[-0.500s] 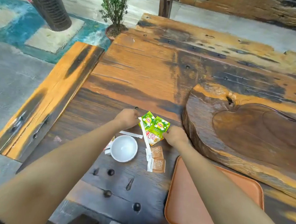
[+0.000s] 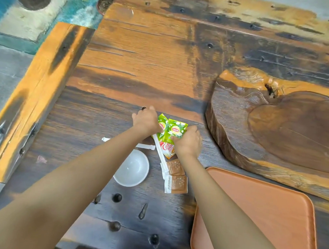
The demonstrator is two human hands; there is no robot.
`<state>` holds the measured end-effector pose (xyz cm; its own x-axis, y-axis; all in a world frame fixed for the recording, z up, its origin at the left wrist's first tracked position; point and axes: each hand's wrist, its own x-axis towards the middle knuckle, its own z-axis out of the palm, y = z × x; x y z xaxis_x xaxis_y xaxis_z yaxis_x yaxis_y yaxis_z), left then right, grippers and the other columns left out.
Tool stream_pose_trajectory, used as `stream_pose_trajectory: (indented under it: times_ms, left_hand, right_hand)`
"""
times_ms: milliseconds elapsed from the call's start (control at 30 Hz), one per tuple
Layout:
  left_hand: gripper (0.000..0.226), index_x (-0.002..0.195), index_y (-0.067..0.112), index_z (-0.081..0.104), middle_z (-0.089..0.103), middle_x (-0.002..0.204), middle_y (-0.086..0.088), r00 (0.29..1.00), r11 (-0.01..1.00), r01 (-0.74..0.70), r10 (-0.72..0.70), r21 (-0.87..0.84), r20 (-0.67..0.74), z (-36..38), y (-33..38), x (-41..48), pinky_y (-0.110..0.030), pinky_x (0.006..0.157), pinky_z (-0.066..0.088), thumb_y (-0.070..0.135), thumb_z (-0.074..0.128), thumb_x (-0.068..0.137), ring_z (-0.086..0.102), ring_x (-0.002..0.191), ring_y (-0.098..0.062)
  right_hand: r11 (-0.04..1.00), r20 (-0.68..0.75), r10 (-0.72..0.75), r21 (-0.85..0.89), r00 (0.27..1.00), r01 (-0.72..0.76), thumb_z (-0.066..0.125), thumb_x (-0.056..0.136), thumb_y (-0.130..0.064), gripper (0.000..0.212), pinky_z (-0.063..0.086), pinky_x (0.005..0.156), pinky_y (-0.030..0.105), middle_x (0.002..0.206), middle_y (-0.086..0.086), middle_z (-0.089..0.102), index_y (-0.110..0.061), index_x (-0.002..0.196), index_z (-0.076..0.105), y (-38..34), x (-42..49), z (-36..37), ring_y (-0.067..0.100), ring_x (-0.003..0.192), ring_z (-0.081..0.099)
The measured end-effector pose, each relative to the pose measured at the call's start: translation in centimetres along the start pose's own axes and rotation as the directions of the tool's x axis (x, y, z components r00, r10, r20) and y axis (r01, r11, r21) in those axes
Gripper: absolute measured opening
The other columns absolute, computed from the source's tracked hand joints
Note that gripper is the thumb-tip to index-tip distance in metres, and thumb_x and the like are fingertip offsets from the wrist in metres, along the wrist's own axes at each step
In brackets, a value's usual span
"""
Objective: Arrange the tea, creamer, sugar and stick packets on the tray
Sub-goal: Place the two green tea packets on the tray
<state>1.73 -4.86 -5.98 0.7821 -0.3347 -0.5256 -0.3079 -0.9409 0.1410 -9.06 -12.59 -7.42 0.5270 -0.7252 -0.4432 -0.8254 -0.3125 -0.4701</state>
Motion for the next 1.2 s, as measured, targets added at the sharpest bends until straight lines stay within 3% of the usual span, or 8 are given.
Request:
stream_pose_trajectory:
  times_ms: [233,333,500,633,800,967,1100,1200]
  left_hand:
    - [0.021,0.076,0.015,0.055,0.063,0.095,-0.008,0.999,0.988,-0.004,0.011,-0.154,0.042,-0.1,-0.4,0.2,-0.036,0.088,0.041,0.03,0.069,0.074,0.056,0.103,-0.028]
    - [0.033,0.058,0.018,0.041,0.051,0.063,-0.001,0.997,0.946,-0.051,0.068,-0.321,0.039,-0.3,-0.4,0.2,-0.028,0.071,0.037,0.023,0.068,0.076,0.053,0.08,-0.024]
    - [0.034,0.063,0.022,0.043,0.055,0.081,-0.004,0.98,0.88,-0.166,0.198,-0.445,0.026,-0.5,0.3,0.5,-0.024,0.068,0.035,0.015,0.075,0.072,0.05,0.08,-0.015]
    - [0.035,0.064,0.025,0.047,0.061,0.075,-0.005,0.959,0.777,-0.244,0.282,-0.581,-0.027,-1.0,1.1,0.3,-0.027,0.065,0.041,0.004,0.075,0.07,0.055,0.071,-0.017]
    - [0.032,0.069,0.024,0.051,0.064,0.062,0.007,0.934,0.625,-0.318,0.335,-0.713,-0.123,-2.7,1.9,-1.4,-0.027,0.061,0.051,0.0,0.071,0.073,0.057,0.046,0.004]
    - [0.022,0.079,0.02,0.057,0.07,0.058,0.012,0.953,0.255,-0.279,0.193,-0.926,-0.234,-4.3,2.2,-5.1,-0.022,0.061,0.056,-0.001,0.066,0.077,0.064,0.055,0.0]
    - [0.011,0.092,0.014,0.058,0.073,0.069,0.002,0.97,-0.173,0.149,0.215,-0.974,0.111,-1.9,2.4,-9.0,-0.026,0.056,0.059,0.008,0.049,0.091,0.07,0.061,-0.01]
    - [0.021,0.107,0.01,0.058,0.071,0.092,-0.006,0.922,-0.26,0.332,0.293,-0.907,0.253,1.5,2.7,-11.8,-0.028,0.06,0.06,0.007,0.045,0.09,0.071,0.07,-0.016]
  right_hand:
    - [0.989,-0.096,0.05,0.141,0.994,-0.036,0.076,0.072,-0.026,0.065,0.03,0.103,0.038,0.128,0.014,0.05,-0.011,0.125,0.042,0.4,0.0,1.0,0.032,0.124,0.041]
    - [0.987,-0.134,0.023,0.163,0.991,-0.001,0.075,0.072,-0.029,0.071,0.023,0.105,0.038,0.129,0.013,0.046,-0.013,0.132,0.04,1.0,-0.5,1.8,0.03,0.127,0.036]
    - [0.954,-0.133,-0.034,0.293,0.99,0.072,0.076,0.07,-0.026,0.071,0.025,0.108,0.04,0.127,0.01,0.049,-0.017,0.133,0.044,1.8,-0.2,2.3,0.028,0.125,0.04]
    - [0.721,-0.109,-0.039,0.685,0.993,0.103,0.069,0.076,-0.003,0.066,0.045,0.099,0.045,0.112,0.007,0.061,-0.015,0.135,0.041,2.1,0.0,1.1,0.022,0.1,0.058]
    - [0.383,-0.06,-0.054,0.921,0.997,0.077,0.059,0.082,0.01,0.052,0.052,0.083,0.025,0.103,0.006,0.065,-0.004,0.129,0.042,2.4,-0.9,-3.3,0.009,0.087,0.064]
    - [0.397,0.008,-0.086,0.917,0.996,0.027,0.062,0.083,0.001,0.016,0.053,0.062,0.014,0.07,-0.01,0.074,-0.015,0.084,0.062,7.2,-4.1,-7.8,-0.001,0.066,0.066]
    - [0.573,-0.002,0.034,0.819,0.999,-0.018,0.067,0.081,-0.004,0.016,0.048,0.055,0.013,0.058,-0.015,0.069,-0.016,0.072,0.062,13.9,-6.9,-8.6,-0.003,0.058,0.059]
    - [0.692,0.001,0.108,0.718,0.994,-0.075,0.069,0.079,-0.005,0.021,0.047,0.061,0.029,0.057,-0.007,0.065,-0.017,0.066,0.059,17.1,-7.5,-7.2,0.012,0.063,0.058]
